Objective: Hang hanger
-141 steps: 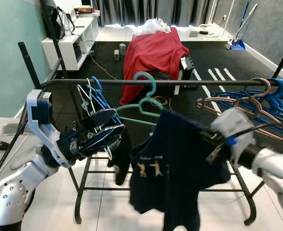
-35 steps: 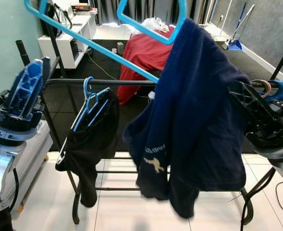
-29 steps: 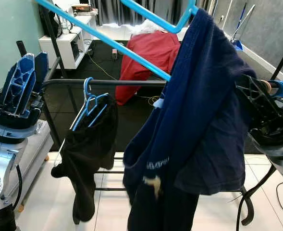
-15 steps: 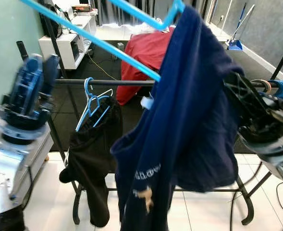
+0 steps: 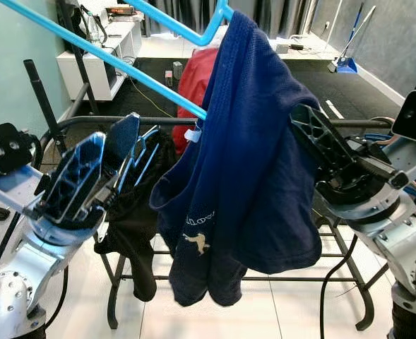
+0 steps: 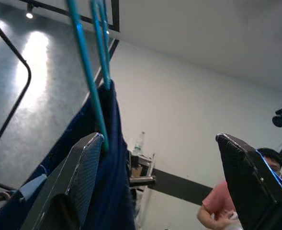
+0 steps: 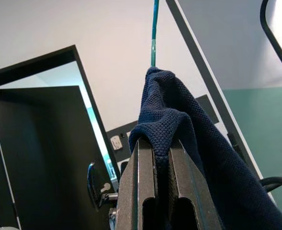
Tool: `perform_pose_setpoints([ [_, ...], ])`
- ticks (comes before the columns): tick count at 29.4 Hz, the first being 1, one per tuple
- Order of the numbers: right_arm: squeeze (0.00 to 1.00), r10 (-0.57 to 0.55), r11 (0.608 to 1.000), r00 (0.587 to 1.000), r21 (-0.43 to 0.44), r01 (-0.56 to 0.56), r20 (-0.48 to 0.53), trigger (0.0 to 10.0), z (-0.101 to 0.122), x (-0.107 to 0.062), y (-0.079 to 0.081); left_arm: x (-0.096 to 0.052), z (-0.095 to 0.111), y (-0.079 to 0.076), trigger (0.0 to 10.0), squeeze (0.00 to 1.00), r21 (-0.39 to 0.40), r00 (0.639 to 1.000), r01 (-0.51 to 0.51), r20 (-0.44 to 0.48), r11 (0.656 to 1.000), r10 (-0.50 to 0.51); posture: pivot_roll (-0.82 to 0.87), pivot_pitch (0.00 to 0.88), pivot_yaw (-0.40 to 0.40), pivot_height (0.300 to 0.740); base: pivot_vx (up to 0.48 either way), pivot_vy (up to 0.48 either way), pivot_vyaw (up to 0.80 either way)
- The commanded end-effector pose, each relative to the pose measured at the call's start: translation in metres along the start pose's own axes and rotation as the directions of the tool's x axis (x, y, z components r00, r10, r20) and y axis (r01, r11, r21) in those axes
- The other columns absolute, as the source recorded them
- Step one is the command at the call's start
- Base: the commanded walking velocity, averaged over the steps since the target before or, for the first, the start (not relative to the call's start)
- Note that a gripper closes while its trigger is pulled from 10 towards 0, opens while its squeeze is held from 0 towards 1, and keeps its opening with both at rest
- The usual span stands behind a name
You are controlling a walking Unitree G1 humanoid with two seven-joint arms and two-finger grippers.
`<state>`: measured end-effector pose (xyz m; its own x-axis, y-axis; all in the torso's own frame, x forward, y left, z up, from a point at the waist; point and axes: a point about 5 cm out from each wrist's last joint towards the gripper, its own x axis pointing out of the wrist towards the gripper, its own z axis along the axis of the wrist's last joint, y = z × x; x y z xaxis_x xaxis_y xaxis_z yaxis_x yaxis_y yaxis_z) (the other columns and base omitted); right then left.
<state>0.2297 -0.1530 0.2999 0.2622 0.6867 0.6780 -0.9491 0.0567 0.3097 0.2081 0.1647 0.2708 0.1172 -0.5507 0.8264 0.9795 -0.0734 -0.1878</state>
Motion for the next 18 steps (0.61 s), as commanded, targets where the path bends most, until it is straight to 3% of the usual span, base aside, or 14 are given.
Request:
perform_pose_setpoints([
  [1,0.00,0.024,0.999,1.000,-0.022,-0.024,0.006,0.0,0.006,0.001,0.002,0.004,-0.008,-0.002,10.0,0.00,-0.008,0.998,0.009,-0.069,1.000,-0.010,-0.08,0.000,-0.021,0.740,0.000,0.000,0.00],
  [5,0.00,0.044,0.999,0.999,-0.004,-0.044,0.000,0.0,0.004,0.001,0.003,0.010,-0.029,0.005,10.0,0.00,0.026,0.980,-0.032,-0.197,0.999,0.037,-0.08,0.000,-0.022,0.740,0.000,0.000,0.00],
  [18,0.00,0.102,0.993,0.995,0.056,-0.101,-0.014,0.0,-0.011,0.012,0.014,0.013,-0.028,0.013,10.0,0.00,0.130,0.964,-0.069,-0.246,0.989,0.099,-0.09,0.000,-0.016,0.740,0.000,0.000,0.00],
])
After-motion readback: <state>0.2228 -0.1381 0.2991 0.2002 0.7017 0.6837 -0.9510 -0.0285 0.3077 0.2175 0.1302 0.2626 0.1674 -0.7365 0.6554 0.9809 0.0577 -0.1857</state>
